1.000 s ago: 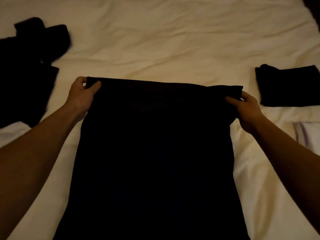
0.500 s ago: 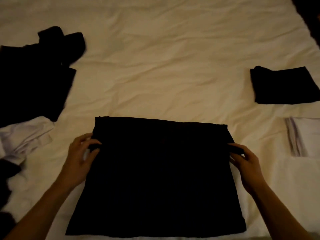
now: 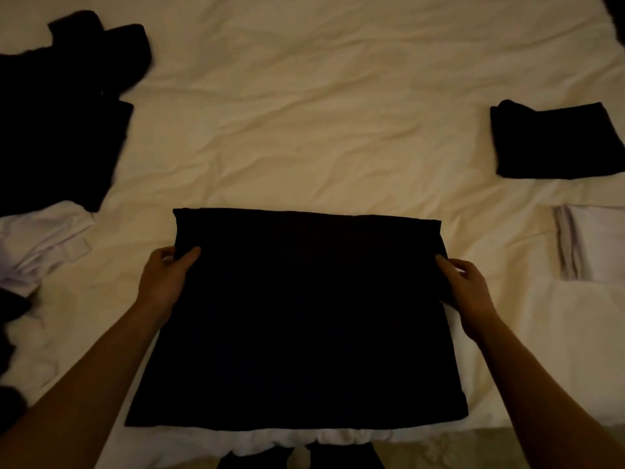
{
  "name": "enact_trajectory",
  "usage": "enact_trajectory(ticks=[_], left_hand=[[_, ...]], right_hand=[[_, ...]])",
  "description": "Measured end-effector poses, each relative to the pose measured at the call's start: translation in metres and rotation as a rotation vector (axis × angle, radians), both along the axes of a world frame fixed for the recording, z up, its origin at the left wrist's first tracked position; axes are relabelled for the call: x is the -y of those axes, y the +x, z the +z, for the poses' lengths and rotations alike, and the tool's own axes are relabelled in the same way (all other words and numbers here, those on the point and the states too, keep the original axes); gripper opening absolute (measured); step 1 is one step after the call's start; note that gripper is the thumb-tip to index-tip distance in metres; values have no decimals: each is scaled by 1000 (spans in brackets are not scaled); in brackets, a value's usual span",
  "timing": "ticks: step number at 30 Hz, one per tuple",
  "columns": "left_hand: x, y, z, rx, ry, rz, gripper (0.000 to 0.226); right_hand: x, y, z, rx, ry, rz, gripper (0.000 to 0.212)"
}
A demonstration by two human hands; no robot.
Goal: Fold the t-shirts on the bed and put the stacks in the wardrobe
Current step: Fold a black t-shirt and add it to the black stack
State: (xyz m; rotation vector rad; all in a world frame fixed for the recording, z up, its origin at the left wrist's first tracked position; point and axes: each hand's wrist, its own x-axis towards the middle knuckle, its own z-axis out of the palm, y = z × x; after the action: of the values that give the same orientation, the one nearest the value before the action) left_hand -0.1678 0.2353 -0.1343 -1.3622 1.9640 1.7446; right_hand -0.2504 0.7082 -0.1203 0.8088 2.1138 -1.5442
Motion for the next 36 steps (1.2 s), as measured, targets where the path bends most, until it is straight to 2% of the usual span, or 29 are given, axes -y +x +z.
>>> enact_trajectory(ticks=[3,7,10,14,16,18,20,23,25,27,29,33,36], left_hand=[[-3,-10,-6,18,-133,-49,33],[-11,7,-6,-52,-189,27,25],[-16,21,-10,-27,-202,-8,28],[-25,23,-6,21,-300,-126,40],[-26,17,-2,9,-403,-148,51],[-26,8,-3,-46,-690,-234,65],[-35,-6,0,-119,-972,-372,69],[-69,-37,1,-334,-1134,-677,60],[-95,-51,-10,-396,-1162,-909,56],[-106,-56,-26,-300,-1152,-1059,59],[-96,-53,-41,-147,-1129,-1042,65],[-49,-35,-57,32,-1138,-809,65],[-33,-26,-58,85,-1108,-705,67]], right_hand=[[9,-3,-6,24,236,181,37],[15,17,-8,-92,363,178,24],[19,31,-9,-96,339,130,27],[15,26,-8,-7,153,17,41],[12,13,-6,-13,203,52,46],[15,-4,-8,-108,457,157,54],[26,-18,-8,-303,700,236,55],[59,-31,-8,-637,842,378,46],[88,-30,-17,-757,874,562,49],[106,-21,-36,-671,915,816,53],[98,-16,-54,-536,953,899,57],[43,-16,-69,-433,1047,799,59],[22,-15,-69,-295,1044,704,66]])
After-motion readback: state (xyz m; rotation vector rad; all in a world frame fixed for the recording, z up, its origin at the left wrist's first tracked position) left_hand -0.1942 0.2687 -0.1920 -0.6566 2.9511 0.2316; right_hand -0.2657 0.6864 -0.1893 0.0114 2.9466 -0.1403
